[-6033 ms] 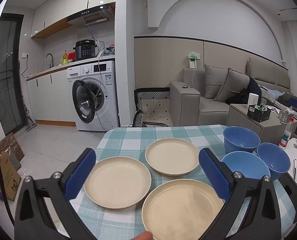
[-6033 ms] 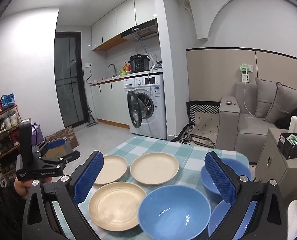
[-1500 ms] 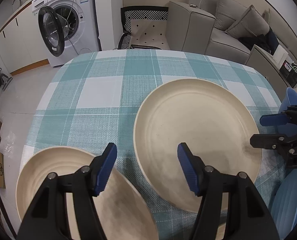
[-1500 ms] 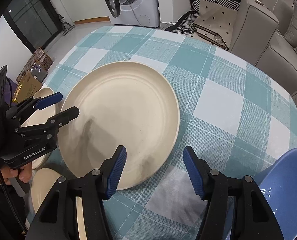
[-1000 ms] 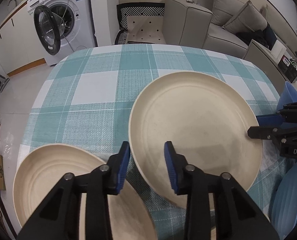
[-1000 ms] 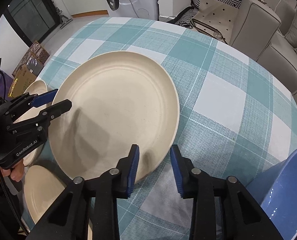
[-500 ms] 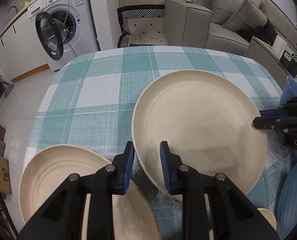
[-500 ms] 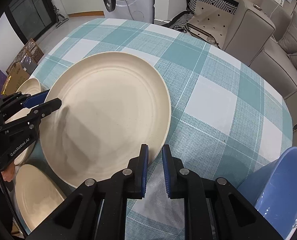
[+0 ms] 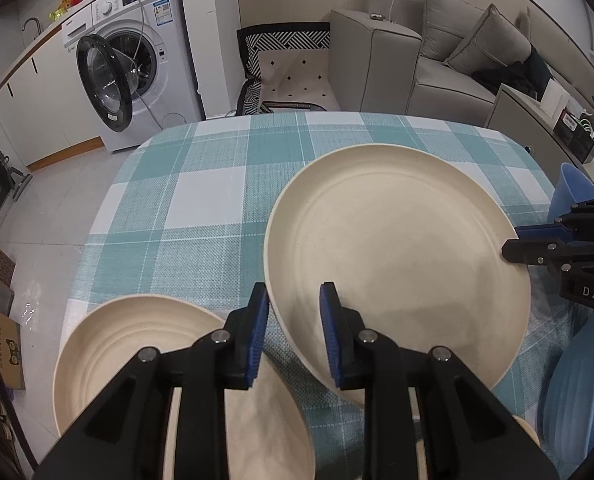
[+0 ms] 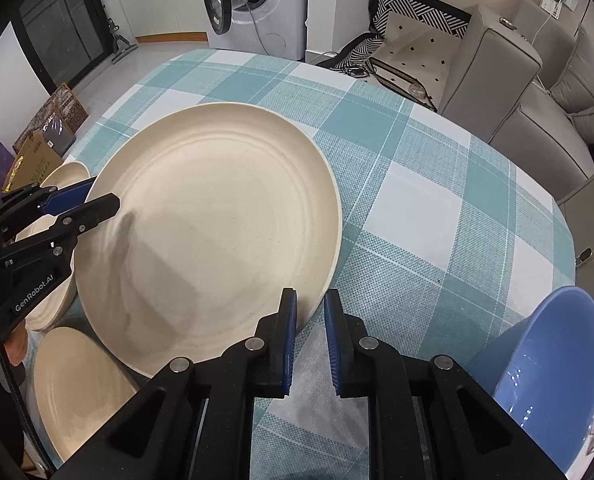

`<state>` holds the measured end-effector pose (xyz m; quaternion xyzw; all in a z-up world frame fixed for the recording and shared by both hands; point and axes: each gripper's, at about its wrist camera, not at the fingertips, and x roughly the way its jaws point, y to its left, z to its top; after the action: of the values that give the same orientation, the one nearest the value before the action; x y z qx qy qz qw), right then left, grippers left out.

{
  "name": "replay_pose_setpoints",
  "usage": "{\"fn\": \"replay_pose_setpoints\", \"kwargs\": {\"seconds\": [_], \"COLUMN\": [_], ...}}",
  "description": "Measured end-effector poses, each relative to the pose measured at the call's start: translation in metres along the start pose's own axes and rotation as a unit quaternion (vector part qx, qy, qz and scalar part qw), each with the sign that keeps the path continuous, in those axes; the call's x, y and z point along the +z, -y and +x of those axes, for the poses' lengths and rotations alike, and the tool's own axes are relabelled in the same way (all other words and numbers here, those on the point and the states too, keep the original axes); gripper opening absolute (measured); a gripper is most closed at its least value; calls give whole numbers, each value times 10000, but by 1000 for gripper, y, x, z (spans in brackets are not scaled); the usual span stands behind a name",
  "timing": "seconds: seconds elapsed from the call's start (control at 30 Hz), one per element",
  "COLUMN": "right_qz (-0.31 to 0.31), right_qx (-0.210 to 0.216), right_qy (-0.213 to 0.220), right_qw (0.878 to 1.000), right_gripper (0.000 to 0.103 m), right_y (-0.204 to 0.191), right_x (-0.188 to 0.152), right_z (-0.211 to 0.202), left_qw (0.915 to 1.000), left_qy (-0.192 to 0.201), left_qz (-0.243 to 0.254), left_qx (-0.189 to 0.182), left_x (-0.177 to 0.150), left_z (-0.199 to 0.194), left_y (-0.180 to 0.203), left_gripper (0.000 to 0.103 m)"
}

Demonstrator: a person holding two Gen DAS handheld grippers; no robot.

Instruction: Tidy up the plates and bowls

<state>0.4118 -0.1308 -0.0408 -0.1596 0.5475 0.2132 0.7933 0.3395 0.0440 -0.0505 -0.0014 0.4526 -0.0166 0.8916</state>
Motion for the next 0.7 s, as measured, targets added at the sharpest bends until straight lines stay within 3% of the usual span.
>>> {"fn": "replay_pose_setpoints", "kwargs": {"seconds": [0.7], "right_qz": [-38], "right_qx": [40], "right_qy": [588], "right_qw": [9983], "right_gripper": [14], "right_y": [-13], "right_x": [-19], "right_z": [-65], "left_qw": [9990], "left_qy": [434], "left_qz": [-22], "left_qx": [92], "left_x": [-5], "left_z": [-67], "left_y": [4], "left_gripper": [24]}}
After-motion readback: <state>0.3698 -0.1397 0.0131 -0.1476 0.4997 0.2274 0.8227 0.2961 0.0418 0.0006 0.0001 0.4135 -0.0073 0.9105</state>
